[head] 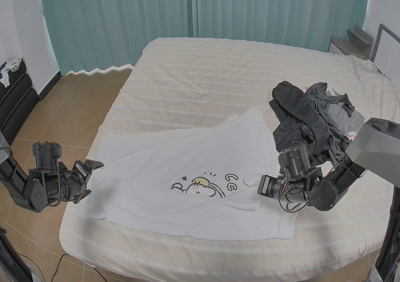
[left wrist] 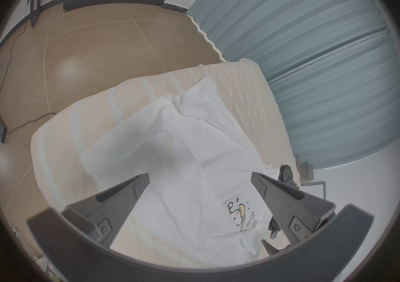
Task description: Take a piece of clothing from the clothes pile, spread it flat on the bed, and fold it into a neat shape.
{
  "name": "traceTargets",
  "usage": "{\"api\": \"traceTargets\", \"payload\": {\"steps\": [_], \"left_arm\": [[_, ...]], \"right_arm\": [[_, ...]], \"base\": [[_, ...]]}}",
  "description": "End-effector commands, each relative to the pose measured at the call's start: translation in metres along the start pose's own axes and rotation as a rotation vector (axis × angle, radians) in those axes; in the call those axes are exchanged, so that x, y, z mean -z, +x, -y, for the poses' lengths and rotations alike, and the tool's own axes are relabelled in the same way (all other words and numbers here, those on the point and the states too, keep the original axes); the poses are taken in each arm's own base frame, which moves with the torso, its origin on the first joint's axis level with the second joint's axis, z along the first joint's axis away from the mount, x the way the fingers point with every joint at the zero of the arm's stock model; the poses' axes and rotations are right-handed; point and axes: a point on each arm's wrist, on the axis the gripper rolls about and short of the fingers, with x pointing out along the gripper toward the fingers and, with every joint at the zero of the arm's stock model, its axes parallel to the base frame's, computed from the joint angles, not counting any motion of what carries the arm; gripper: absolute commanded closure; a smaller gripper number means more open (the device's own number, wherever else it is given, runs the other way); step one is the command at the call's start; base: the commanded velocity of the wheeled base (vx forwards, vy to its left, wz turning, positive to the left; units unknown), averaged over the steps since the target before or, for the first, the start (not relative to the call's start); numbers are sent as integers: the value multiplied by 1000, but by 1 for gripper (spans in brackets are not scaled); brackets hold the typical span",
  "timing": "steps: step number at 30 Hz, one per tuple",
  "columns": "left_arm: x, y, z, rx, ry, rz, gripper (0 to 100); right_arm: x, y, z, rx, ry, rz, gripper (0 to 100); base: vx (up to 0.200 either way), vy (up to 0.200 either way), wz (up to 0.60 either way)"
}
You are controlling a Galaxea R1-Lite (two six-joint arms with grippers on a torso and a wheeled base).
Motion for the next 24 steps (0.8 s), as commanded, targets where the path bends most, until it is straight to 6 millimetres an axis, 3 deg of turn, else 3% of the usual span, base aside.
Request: {"api": "traceTargets", "payload": {"steps": [1,8,14,18,20,21,24], "left_arm": [[0,0,0,-1,-1,-1,0],[0,0,0,0,0,0,0],[0,0,0,2,0,1,0],[-1,0,0,1,-1,2,0],[-1,0,0,1,-1,2,0],[0,0,0,2,0,1,0],[0,0,0,2,0,1,0]], "right_arm": [[-15,-29,-12,-56,59,-6,100],[-24,-46,-19,-75,82,17,100],[-17,-56,-14,-36,84,-40,100],[9,-59,0,18,75,-123,100],[9,-59,0,18,75,-123,100],[26,-61,7,46,61,-179,100],[38,-63,9,50,45,-219,100]], "base": [[0,0,0],[0,0,0],[0,0,0],[0,0,0],[0,0,0],[0,0,0],[0,0,0]]}}
